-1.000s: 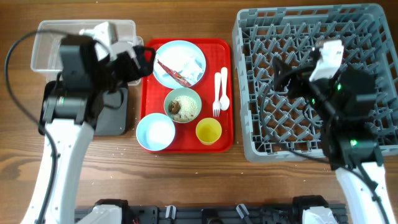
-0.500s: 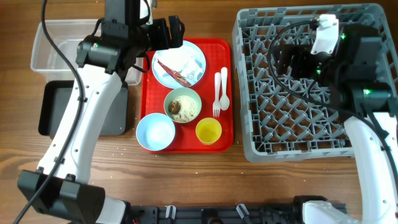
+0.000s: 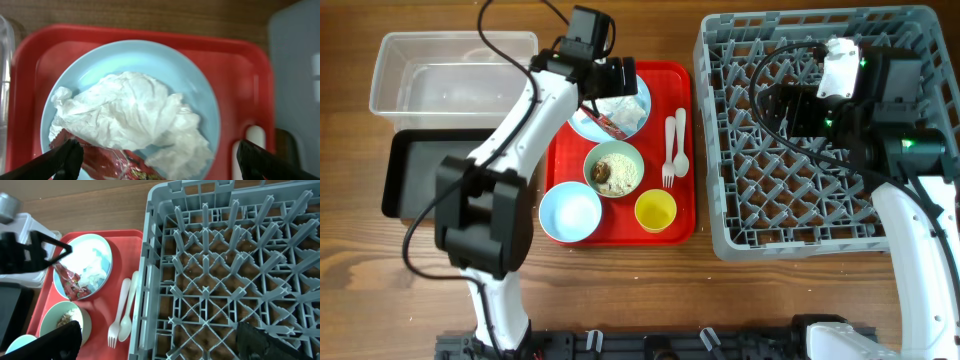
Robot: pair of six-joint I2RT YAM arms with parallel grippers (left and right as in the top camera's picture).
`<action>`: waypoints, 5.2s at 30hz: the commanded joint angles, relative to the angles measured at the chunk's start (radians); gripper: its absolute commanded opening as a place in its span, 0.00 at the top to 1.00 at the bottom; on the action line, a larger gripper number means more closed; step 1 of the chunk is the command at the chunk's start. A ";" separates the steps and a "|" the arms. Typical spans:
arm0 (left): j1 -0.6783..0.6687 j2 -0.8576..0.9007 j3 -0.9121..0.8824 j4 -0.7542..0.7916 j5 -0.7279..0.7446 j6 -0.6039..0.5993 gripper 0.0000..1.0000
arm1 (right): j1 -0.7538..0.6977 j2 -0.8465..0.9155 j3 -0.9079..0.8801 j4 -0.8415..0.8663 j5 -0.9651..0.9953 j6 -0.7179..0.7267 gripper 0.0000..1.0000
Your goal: Sort waste into correct bins and load items into the dishwasher rack
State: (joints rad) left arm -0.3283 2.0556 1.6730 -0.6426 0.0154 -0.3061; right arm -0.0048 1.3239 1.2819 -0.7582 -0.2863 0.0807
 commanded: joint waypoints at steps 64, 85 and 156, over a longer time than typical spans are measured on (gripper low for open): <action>0.196 -0.159 0.033 -0.313 0.085 -0.029 0.16 | -0.002 0.048 0.021 -0.011 0.016 -0.002 0.00; 0.004 0.021 -0.117 -0.077 -0.010 -0.331 0.54 | -0.002 0.048 0.021 -0.032 0.016 -0.002 0.00; -0.030 0.150 -0.116 0.119 0.051 0.277 0.55 | -0.002 0.048 0.021 -0.044 0.027 -0.002 0.00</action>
State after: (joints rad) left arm -0.3527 2.1696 1.5497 -0.5232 0.0528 -0.0483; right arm -0.0048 1.3697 1.2819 -0.8013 -0.2756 0.0807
